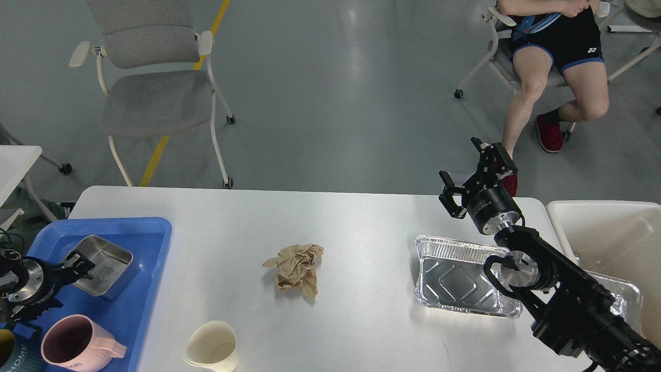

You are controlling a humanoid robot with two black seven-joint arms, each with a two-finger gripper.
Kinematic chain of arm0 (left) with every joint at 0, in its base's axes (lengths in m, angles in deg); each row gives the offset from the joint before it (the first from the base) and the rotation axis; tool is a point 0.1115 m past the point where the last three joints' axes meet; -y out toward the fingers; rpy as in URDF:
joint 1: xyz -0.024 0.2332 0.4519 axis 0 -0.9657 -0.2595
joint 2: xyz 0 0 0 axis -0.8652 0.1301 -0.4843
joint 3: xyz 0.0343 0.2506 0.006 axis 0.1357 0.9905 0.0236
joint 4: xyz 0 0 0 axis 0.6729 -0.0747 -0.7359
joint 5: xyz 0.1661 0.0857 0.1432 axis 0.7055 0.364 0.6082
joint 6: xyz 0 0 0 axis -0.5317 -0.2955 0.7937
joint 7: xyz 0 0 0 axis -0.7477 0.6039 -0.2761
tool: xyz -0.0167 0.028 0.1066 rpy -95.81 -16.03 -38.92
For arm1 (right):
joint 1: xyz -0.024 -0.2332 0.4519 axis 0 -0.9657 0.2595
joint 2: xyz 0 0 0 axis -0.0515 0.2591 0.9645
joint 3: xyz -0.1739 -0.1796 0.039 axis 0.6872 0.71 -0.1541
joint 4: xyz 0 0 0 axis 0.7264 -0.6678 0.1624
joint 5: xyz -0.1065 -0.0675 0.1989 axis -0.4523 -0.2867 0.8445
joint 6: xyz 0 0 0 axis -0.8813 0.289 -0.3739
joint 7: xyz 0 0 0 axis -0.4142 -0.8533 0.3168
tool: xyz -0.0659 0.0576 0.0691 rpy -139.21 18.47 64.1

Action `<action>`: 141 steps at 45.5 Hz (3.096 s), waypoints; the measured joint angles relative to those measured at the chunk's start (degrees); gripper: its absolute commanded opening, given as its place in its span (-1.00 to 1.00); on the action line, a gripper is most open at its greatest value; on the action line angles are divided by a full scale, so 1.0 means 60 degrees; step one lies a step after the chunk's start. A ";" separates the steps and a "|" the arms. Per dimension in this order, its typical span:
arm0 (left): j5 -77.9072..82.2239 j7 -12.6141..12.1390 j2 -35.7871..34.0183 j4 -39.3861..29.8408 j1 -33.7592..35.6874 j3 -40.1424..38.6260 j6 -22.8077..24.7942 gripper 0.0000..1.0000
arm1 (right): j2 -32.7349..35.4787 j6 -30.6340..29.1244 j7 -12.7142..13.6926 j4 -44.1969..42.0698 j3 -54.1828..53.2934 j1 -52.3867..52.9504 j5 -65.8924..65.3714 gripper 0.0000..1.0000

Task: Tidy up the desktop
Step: 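Lift the steel tray and set it in the blue tray, then raise the left gripper and reach the right gripper to the foil tray, then grasp the foil tray edge with the right gripper and lift it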

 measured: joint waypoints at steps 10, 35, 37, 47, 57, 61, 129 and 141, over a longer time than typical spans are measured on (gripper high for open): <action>-0.0043 0.0248 -0.2136 -0.3736 0.0311 -0.0616 -0.0152 0.79 | 0.0000 0.0000 0.0000 0.0001 0.0000 0.0006 0.0001 1.00; -0.1587 0.2368 0.2142 -0.4781 -0.1555 -0.7269 -0.1812 0.94 | 0.0063 0.0010 0.0010 0.0124 0.0000 0.0029 0.0011 1.00; -0.1599 0.2473 0.2943 -0.4313 -0.1773 -0.7832 -0.1804 0.94 | 0.0182 0.0007 0.0017 0.0133 0.0000 0.0011 0.0013 1.00; -0.1604 0.3130 0.5825 -0.3336 -0.2831 -0.9959 -0.1724 0.94 | 0.1988 -0.0093 0.0269 0.0572 0.1436 0.0037 -0.0281 1.00; -0.1610 0.3195 0.6588 -0.3162 -0.3485 -1.0818 -0.1443 0.94 | 0.5294 -0.0485 0.1658 0.2365 0.5689 0.1465 -0.0443 1.00; -0.1618 0.3197 0.6589 -0.3157 -0.3655 -1.1011 -0.1194 0.94 | 0.6656 -0.0907 0.2259 0.3299 0.6966 0.2257 -0.0499 1.00; -0.1633 0.3197 0.6470 -0.3157 -0.4637 -1.1410 -0.1028 0.94 | 0.4465 -0.2447 0.2925 -0.0538 0.7734 0.1905 -0.6107 1.00; -0.1612 0.3197 0.6471 -0.3154 -0.4653 -1.1352 -0.1028 0.94 | 0.3885 -0.2284 0.2924 -0.0639 0.7806 0.1749 -0.6204 0.72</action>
